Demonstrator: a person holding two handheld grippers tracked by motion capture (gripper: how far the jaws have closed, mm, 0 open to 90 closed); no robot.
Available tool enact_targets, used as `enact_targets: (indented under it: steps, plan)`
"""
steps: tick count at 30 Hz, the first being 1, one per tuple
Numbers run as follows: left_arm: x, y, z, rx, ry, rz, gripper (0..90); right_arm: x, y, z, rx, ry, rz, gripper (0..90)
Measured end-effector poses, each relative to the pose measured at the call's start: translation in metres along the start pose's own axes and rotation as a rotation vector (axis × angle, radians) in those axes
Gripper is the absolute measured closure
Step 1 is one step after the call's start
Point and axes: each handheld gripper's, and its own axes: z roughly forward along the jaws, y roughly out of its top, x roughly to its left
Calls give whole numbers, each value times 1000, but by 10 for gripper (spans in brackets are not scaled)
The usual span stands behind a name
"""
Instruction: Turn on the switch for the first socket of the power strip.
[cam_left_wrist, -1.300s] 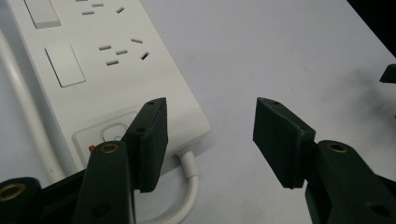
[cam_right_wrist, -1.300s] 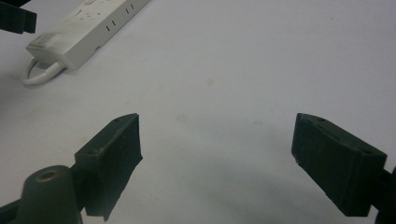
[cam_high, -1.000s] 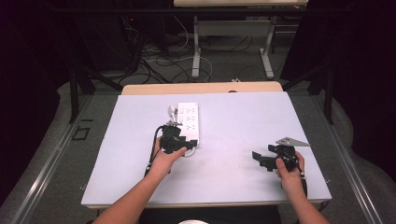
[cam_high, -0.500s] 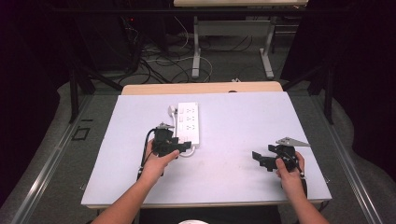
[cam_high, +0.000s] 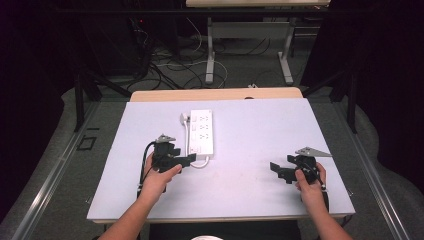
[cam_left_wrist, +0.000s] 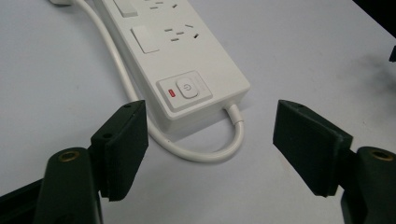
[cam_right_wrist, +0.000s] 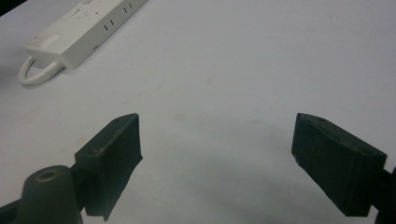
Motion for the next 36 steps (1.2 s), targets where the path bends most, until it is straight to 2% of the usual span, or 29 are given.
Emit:
enact_targets:
  steps: [5,7,10,12,14,16,17,25,31,36]
  plan:
    - [0,-5,-2,-2,37,16,181,1,0,0,1,0,-1,150]
    - [0,-6,-3,1,41,16,179,0,0,0,1,0,-7,150]
    - [0,-8,-4,6,29,2,168,0,0,0,1,1,-8,150]
    - [0,-8,-6,20,30,18,161,0,0,0,1,0,-8,150]
    - [-1,-10,-6,1,35,16,153,0,0,0,1,0,-7,150]
    - [0,-10,-8,15,29,19,118,0,0,0,0,-1,-6,150]
    - [0,-11,-8,-5,33,16,113,0,0,0,-1,0,-5,150]
    - [6,-16,-15,-7,16,6,21,0,0,0,-1,0,-5,150]
    - [12,-21,-22,-23,36,-4,4,0,0,0,0,0,-7,150]
    - [18,-24,-29,-34,44,8,4,1,0,1,-5,-6,-2,150]
